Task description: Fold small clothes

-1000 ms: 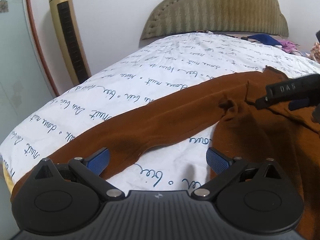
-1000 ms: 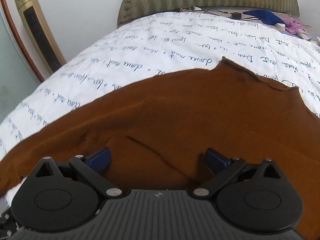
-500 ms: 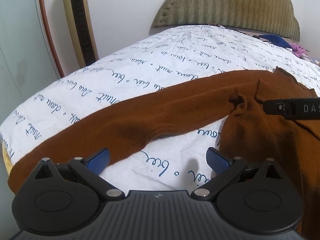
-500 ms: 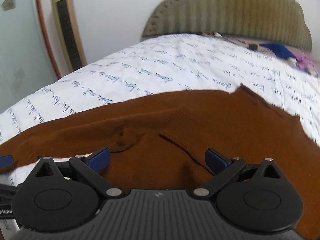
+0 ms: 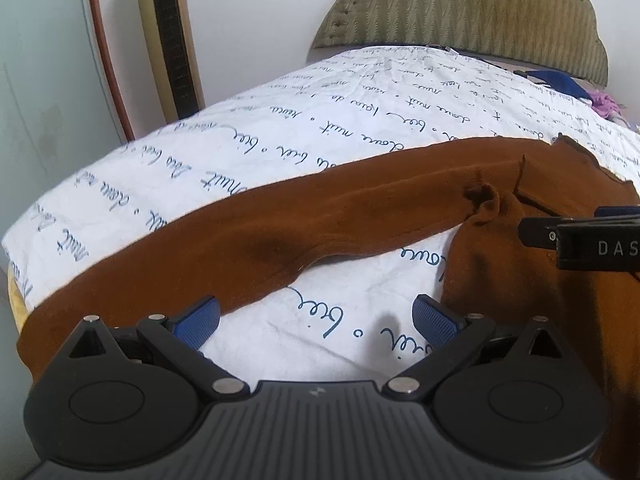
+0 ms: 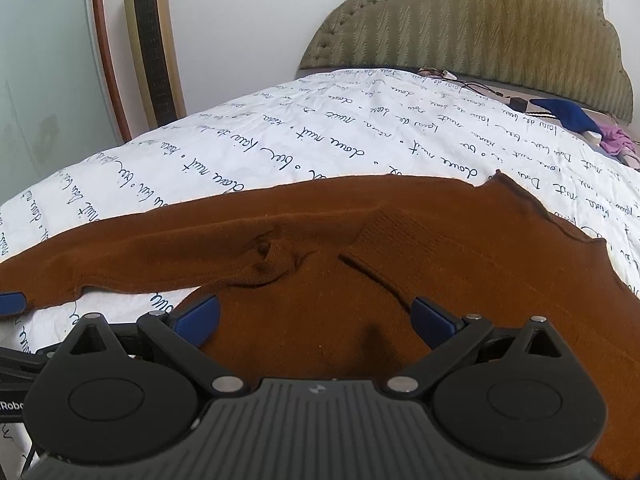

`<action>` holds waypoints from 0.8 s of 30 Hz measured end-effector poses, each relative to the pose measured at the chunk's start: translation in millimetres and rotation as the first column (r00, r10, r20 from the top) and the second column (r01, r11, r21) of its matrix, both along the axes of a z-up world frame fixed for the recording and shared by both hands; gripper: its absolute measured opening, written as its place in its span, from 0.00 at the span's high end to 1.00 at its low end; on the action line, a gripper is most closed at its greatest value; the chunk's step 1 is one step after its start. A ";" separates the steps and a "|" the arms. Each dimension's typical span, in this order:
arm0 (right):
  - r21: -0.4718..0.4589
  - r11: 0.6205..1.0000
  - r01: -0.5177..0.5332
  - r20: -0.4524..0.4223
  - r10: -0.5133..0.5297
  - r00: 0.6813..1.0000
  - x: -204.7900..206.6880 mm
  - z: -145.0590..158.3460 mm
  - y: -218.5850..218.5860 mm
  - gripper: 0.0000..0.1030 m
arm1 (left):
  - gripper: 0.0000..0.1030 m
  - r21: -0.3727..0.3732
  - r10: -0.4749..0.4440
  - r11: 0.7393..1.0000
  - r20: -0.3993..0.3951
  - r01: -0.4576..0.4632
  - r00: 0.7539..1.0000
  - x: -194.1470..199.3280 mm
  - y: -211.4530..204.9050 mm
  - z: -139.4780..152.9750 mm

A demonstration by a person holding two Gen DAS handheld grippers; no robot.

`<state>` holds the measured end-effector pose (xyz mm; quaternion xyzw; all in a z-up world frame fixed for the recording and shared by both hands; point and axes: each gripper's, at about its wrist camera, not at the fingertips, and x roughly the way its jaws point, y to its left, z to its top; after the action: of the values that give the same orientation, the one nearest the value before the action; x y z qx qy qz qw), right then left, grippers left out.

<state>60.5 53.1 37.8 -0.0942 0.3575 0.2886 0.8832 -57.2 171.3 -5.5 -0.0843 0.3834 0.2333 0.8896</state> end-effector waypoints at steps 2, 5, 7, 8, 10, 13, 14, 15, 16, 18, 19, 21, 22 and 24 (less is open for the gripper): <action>0.000 1.000 -0.003 0.011 0.003 1.000 -1.8 0.6 0.9 0.03 | 0.00 -0.055 0.015 0.998 0.004 -0.015 1.000 -3.8 5.9 0.3; -0.011 0.999 -0.035 0.058 0.036 0.998 -9.1 0.6 5.7 0.03 | 0.00 -0.159 0.045 0.986 0.019 -0.041 0.999 -14.2 18.2 -1.4; -0.029 0.998 -0.059 0.086 0.062 0.994 -15.6 0.4 11.1 0.03 | 0.00 -0.237 0.089 0.968 0.027 -0.080 0.996 -24.2 30.0 -4.2; -0.040 0.997 -0.072 0.096 0.076 0.992 -19.2 0.0 14.9 0.03 | 0.00 -0.276 0.124 0.955 0.036 -0.109 0.992 -30.2 37.0 -5.9; -0.068 0.993 -0.099 0.116 0.106 0.988 -26.7 -1.0 23.8 0.03 | 0.00 -0.374 0.208 0.912 0.068 -0.169 0.976 -45.6 55.1 -9.7; -0.109 0.982 -0.153 0.137 0.167 0.976 -38.4 -2.5 38.6 0.03 | 0.00 -0.539 0.331 0.815 0.133 -0.212 0.934 -70.3 83.6 -13.6; -0.114 0.979 -0.171 0.137 0.185 0.973 -42.1 -3.0 42.9 0.03 | 0.00 -0.576 0.364 0.787 0.146 -0.220 0.920 -76.5 91.3 -14.3; -0.116 0.976 -0.183 0.135 0.198 0.971 -45.0 -3.0 46.4 0.02 | 0.00 -0.607 0.397 0.761 0.154 -0.230 0.905 -82.3 99.9 -14.6; -0.119 0.974 -0.194 0.135 0.209 0.969 -48.0 -3.3 50.1 0.02 | 0.00 -0.631 0.431 0.738 0.163 -0.242 0.888 -88.4 108.3 -14.9; -0.133 0.968 -0.211 0.146 0.230 0.962 -54.4 -4.0 57.5 0.02 | 0.00 -0.667 0.504 0.695 0.186 -0.269 0.843 -102.2 124.3 -16.5; -0.145 0.965 -0.219 0.157 0.241 0.958 -57.6 -4.6 61.0 0.02 | 0.00 -0.680 0.540 0.675 0.191 -0.286 0.820 -108.5 131.5 -17.6; -0.170 0.957 -0.233 0.175 0.263 0.949 -63.9 -6.0 67.3 0.02 | 0.00 -0.718 0.603 0.623 0.189 -0.310 0.775 -120.2 148.5 -22.1; -0.181 0.954 -0.240 0.180 0.272 0.945 -66.2 -6.4 69.6 0.02 | 0.01 -0.740 0.628 0.596 0.186 -0.313 0.756 -124.6 154.9 -24.5; -0.193 0.950 -0.246 0.186 0.281 0.941 -68.9 -6.9 71.9 0.01 | 0.01 -0.768 0.672 0.553 0.181 -0.323 0.718 -132.5 165.3 -27.4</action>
<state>-8.5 125.0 30.9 -0.2452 0.2687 0.3618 0.8584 -189.7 336.6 -32.9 -0.5690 0.1785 0.2967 0.7459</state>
